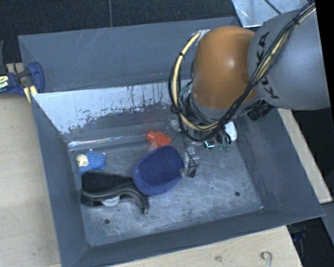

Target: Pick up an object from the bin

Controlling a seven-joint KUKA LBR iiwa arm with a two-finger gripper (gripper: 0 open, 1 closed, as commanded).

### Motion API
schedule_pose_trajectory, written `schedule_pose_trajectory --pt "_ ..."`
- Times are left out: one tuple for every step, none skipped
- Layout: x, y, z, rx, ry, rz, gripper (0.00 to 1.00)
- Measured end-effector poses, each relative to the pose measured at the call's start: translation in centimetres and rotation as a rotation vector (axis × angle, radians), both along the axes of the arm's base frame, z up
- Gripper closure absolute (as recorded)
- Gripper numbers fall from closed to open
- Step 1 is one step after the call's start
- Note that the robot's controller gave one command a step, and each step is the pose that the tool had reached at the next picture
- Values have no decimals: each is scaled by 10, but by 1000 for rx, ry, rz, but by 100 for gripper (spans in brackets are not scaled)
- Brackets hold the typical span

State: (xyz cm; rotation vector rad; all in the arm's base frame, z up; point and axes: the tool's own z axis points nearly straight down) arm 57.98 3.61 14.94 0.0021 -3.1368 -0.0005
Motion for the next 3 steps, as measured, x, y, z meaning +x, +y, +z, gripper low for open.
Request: schedule_pose_trajectory --pt "2 5 -76 1 -25 87 0" --pt "-25 -19 -48 0 -6 552 0" --pt "-17 5 -43 2 -10 973 0"
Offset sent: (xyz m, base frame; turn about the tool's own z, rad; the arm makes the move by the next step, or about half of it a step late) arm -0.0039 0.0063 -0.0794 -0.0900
